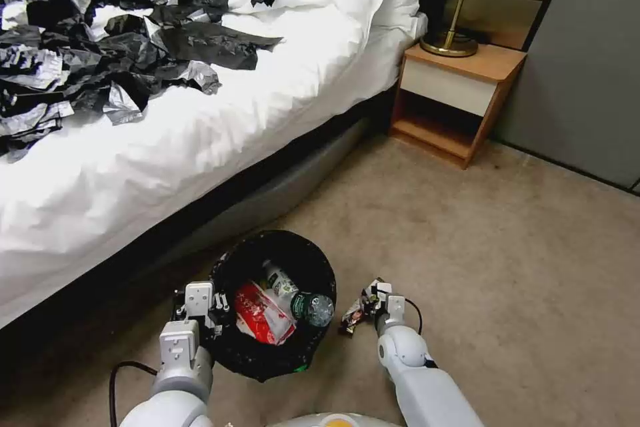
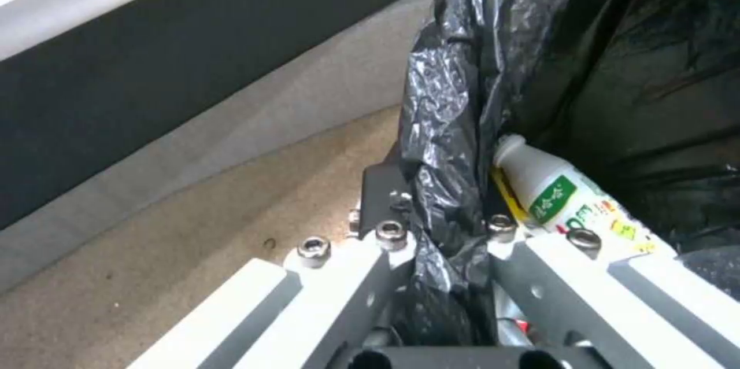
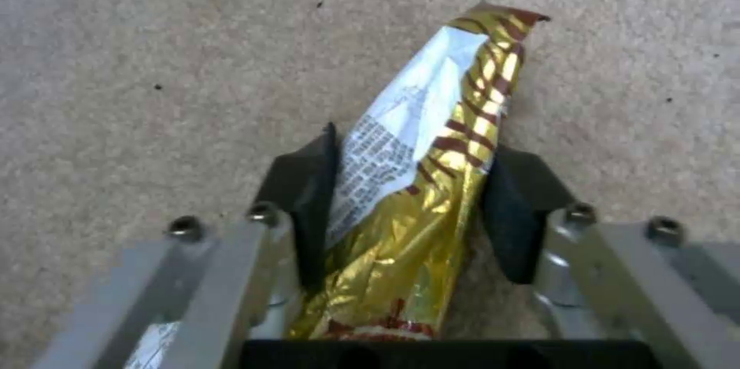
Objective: Pick up the trash bin, then pick up the garbage from the floor and place it into the trash bin.
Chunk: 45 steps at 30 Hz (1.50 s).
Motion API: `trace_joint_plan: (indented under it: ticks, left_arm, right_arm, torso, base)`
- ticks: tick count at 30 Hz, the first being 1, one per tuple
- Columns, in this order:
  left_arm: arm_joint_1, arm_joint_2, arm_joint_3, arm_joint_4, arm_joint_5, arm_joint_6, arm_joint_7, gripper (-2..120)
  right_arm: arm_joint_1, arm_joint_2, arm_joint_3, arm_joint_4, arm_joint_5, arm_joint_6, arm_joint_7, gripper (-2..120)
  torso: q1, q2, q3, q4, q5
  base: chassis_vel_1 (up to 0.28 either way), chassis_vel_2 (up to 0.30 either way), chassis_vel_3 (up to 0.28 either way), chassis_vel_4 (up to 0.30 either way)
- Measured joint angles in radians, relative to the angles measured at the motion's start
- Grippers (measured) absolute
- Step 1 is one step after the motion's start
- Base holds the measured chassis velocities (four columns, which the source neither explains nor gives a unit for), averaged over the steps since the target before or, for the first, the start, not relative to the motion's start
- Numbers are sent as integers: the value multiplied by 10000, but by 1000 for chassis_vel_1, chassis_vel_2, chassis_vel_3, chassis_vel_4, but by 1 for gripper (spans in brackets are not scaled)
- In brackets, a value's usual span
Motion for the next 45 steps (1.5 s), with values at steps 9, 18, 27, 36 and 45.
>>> trace_joint_plan:
  ticks: [9,18,27,36,45]
  left_arm:
    - [-33,-4,18,0,0,-7,0,0]
    - [-146,23,35,85,-35,-5,1,0]
    - [-238,99,1,135,-136,13,2,0]
    - [-290,177,0,164,-290,60,3,0]
    - [-257,222,67,163,-745,287,-83,0]
  right_arm:
    - [-112,-166,-12,184,-36,172,-46,9]
    - [-398,-540,-123,1309,154,158,72,0]
    - [-1375,-966,-44,3863,-122,684,298,0]
    - [-1701,-1236,319,6826,-903,5091,-2810,0]
    - [-2367,-1963,-760,9430,-581,6482,-5941,0]
  torso:
    - [0,-1,2,5,10]
    - [0,-3,3,-1,2]
    - [0,-2,2,-5,0]
    - [0,-3,1,-1,-3]
    - [0,-2,1,-3,-4]
  base:
    - [0,0,0,0]
    - [0,0,0,0]
    - [0,0,0,0]
    - [0,0,0,0]
    - [0,0,0,0]
